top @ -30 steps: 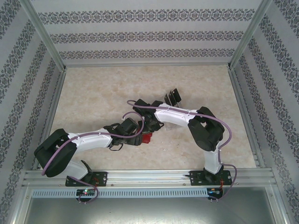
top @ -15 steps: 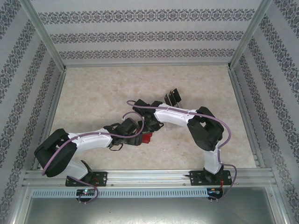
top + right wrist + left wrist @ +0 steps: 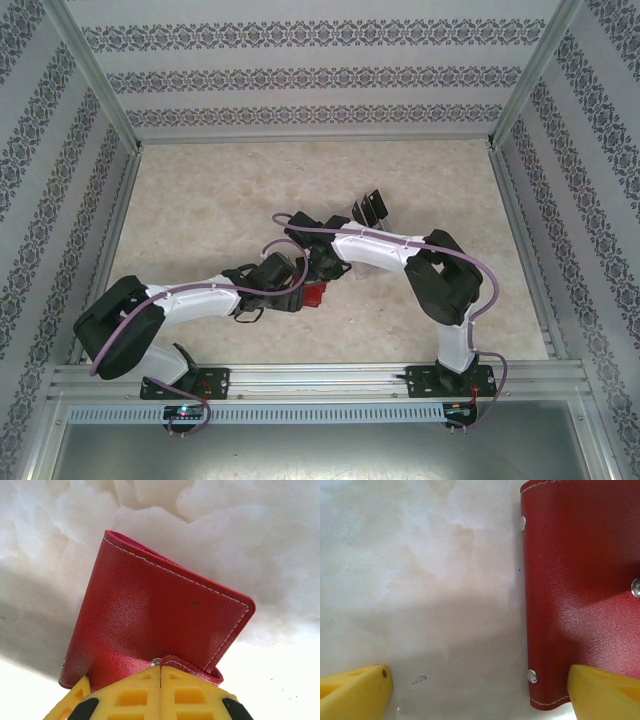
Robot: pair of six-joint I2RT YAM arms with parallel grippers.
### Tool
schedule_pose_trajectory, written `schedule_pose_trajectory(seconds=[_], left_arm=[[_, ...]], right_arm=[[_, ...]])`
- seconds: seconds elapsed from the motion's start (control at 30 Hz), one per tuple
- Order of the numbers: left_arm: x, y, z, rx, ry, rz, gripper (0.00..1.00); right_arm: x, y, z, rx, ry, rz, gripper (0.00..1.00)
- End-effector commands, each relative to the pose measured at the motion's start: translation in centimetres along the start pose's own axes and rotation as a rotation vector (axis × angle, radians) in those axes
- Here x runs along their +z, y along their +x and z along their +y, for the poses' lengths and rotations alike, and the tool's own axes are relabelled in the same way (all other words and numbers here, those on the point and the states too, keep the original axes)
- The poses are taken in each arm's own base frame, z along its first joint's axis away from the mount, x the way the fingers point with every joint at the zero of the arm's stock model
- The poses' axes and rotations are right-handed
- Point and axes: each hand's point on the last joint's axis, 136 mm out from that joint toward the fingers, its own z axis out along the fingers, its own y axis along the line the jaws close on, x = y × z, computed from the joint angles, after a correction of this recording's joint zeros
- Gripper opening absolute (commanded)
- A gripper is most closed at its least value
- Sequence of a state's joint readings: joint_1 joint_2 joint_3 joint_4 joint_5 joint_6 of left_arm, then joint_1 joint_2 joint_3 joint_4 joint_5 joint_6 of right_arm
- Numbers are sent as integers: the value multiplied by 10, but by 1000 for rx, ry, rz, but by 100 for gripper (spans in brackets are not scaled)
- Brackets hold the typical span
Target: Put the credit cards into the card holder
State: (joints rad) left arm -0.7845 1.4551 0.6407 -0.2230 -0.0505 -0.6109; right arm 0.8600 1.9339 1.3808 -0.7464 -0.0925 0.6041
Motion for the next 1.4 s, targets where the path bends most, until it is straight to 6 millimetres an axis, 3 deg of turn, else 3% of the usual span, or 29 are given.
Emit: schedule_pose_trajectory(seconds=[0.0,0.77,1.37], left_arm=[[17,21,-3,1,24,67,91],[17,23,-2,0,23,69,90],[14,21,-2,3,23,65,90]], right_arm=[[-10,-1,6,-1,0,-33,0],[18,2,11,-15,6,26,0],[56,41,-30,63,76,110,0]])
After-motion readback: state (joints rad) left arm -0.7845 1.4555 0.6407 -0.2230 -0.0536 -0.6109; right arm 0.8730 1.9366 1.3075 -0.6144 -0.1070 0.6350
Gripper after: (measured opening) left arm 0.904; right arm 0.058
